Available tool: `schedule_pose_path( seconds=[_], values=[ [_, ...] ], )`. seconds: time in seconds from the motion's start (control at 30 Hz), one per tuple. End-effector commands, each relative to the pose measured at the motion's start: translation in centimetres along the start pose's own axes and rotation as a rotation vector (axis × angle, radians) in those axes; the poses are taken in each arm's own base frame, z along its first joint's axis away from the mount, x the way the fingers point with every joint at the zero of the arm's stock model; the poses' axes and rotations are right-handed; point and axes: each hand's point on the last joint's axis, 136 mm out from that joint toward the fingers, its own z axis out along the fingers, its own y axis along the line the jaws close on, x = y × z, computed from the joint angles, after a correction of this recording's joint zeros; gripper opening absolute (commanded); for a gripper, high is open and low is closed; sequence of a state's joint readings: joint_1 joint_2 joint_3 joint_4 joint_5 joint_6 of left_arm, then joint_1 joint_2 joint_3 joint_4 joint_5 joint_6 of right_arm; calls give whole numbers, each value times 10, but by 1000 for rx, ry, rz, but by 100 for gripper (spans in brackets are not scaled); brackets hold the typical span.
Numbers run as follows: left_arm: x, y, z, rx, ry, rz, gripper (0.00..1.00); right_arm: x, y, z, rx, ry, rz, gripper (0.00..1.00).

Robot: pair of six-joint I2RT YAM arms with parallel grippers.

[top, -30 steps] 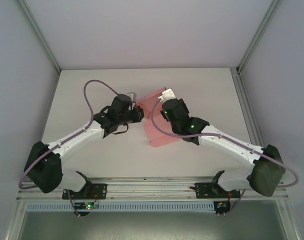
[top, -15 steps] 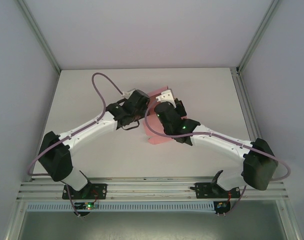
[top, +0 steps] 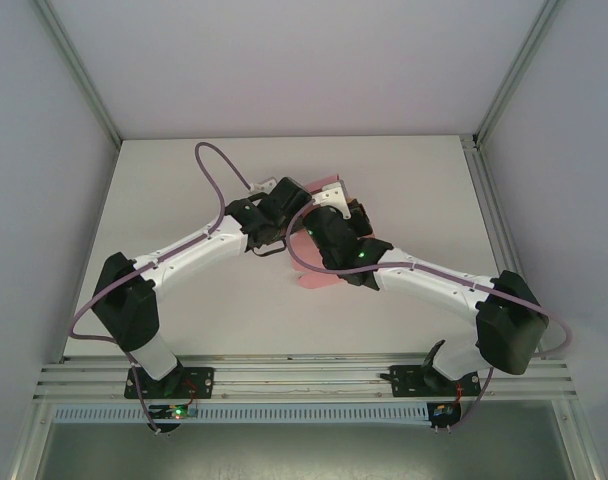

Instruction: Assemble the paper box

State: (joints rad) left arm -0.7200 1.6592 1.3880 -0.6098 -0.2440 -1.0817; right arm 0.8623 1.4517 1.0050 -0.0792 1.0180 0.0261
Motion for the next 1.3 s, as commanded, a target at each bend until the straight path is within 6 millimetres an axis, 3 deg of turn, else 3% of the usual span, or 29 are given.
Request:
schedule_pose_path(
  seconds=[0.0,0.07,0.13,0.27,0.33,0.4,0.47,0.5,0.57,0.63,0.7,0.83,0.93,1.17,1.2,1.27],
  values=[
    [-11,107,-14,-423,-79,60,0,0,-77,-6,385,23,-19,0],
    [-10,102,-13,-384,-75,72,0,-2,-74,-8,370,18,-22,3],
    [-10,91,-10,-314,-72,104,0,-5,-61,-6,254,11,-1,14],
    [-20,66,-12,-174,-111,201,0,-15,-19,-18,-155,-24,84,34],
    [-30,60,-16,-159,-157,259,0,-27,5,-38,-396,-69,121,59],
    [-40,53,-20,-138,-187,333,0,-39,21,-66,-624,-128,154,68],
    [-53,45,-27,-131,-218,430,0,-49,31,-102,-845,-198,181,95],
    [-61,42,-31,-130,-238,471,0,-53,30,-117,-919,-226,206,98],
    [-79,38,-41,-136,-309,527,0,-60,23,-142,-1034,-281,250,98],
    [-96,37,-50,-127,-374,568,0,-63,9,-151,-1037,-307,306,98],
    [-100,33,-58,-62,-356,575,0,-55,-8,-141,-949,-287,361,98],
    [-85,20,-64,76,-259,547,0,-33,-25,-116,-816,-240,347,98],
    [-78,18,-66,112,-222,538,0,-26,-41,-101,-845,-205,379,92],
    [-65,17,-70,182,-192,512,0,-19,-31,-92,-1171,-210,352,82],
    [-63,16,-71,194,-184,506,0,-20,-27,-90,-1187,-208,335,74],
    [-59,14,-69,210,-163,500,0,-23,-21,-88,-1225,-210,310,70]
  ],
)
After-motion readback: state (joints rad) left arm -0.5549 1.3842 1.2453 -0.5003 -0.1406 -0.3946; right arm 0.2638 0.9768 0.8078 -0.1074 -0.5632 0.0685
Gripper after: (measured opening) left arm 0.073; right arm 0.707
